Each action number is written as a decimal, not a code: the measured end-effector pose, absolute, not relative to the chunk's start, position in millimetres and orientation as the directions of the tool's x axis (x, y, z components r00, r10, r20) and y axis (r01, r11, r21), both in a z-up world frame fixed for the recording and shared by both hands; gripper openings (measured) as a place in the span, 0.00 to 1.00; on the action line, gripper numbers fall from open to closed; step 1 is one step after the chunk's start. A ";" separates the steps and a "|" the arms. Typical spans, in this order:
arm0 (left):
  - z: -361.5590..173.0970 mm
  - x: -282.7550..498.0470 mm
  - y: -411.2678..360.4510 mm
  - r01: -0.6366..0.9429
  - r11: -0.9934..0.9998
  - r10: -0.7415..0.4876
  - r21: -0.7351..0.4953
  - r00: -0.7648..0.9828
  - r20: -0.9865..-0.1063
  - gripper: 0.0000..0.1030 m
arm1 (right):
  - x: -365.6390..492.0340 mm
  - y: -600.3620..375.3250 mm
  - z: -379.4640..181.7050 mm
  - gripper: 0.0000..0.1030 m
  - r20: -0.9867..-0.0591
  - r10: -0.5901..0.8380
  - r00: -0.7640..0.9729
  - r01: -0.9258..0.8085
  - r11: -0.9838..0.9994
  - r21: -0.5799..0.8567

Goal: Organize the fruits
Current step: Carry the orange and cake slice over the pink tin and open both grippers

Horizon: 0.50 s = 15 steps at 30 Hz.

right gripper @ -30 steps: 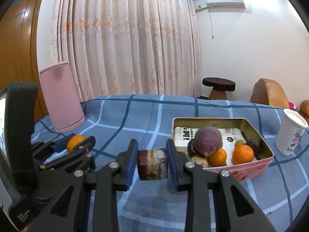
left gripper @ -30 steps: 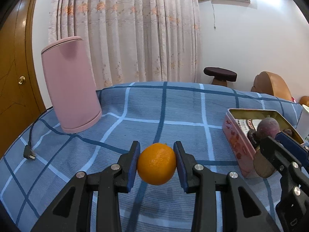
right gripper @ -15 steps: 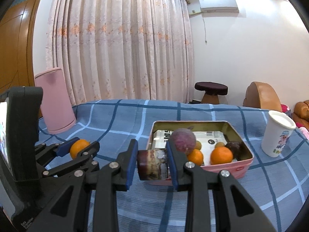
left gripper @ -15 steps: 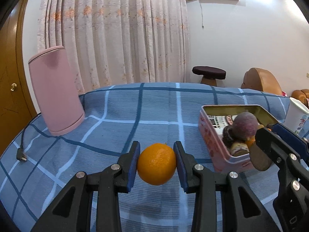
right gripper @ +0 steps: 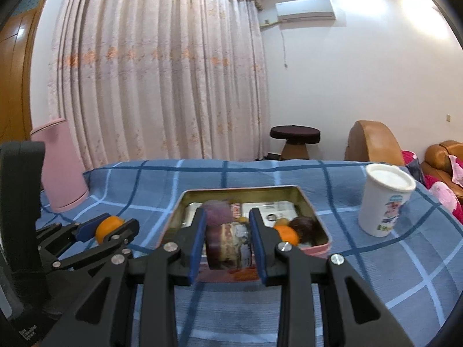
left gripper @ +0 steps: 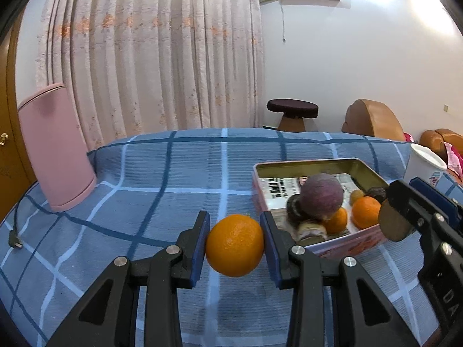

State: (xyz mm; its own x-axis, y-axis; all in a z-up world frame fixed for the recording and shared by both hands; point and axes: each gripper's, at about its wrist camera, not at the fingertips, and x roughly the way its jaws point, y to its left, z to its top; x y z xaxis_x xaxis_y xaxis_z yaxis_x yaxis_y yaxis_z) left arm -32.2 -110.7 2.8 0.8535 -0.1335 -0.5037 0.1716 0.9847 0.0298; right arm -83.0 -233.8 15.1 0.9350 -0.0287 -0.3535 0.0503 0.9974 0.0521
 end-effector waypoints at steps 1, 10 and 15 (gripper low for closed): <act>2.9 -31.8 -113.7 0.176 0.984 -0.137 0.030 0.853 -0.504 0.37 | -82.8 -236.8 15.4 0.32 -0.353 -0.035 0.935 0.056 0.997 0.051; 4.5 -28.9 -142.5 0.230 0.973 -0.185 0.026 0.840 -0.510 0.37 | -84.0 -273.5 18.7 0.32 -0.349 -0.096 0.932 0.126 0.990 0.063; 6.3 -22.8 -164.7 0.266 0.964 -0.220 0.016 0.828 -0.516 0.37 | -79.9 -291.3 18.7 0.32 -0.363 -0.121 0.924 0.162 0.983 0.084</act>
State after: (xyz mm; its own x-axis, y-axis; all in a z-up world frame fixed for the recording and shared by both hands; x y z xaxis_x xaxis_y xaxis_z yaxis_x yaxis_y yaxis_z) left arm -22.8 -164.7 6.3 0.8275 -0.2202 -0.5165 0.2662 0.9638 0.0155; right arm -79.9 -291.3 18.7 0.9238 -0.1214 -0.3631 0.1621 0.9832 0.0836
